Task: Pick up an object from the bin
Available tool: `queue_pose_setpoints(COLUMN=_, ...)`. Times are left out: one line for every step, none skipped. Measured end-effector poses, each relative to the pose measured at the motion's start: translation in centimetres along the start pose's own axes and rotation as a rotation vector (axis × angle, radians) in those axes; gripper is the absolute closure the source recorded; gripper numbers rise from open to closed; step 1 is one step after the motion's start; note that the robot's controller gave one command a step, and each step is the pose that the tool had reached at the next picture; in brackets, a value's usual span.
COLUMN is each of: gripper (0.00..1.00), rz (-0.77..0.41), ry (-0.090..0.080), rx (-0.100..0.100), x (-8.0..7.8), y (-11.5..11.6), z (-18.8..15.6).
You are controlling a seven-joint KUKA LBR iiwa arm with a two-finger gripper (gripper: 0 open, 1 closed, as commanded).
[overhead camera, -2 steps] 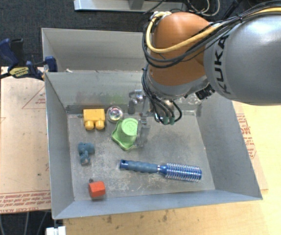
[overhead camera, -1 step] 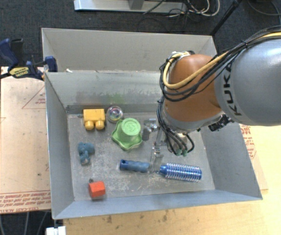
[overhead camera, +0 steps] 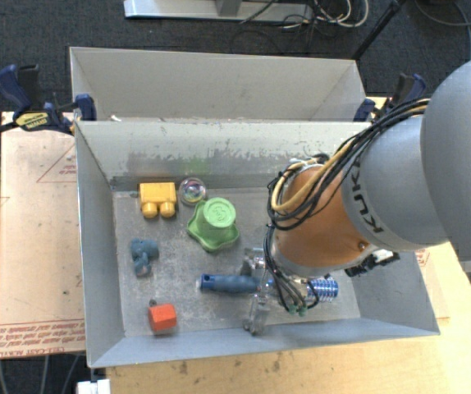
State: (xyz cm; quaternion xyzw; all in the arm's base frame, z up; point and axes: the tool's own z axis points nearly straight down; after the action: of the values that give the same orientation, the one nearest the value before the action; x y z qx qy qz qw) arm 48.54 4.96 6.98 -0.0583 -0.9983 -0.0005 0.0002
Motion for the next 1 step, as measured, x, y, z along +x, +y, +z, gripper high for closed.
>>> queue_pose_setpoints(gripper=1.0, rz=-0.001, ry=-0.001, rx=0.0, x=-0.09, y=0.07, z=-0.29)
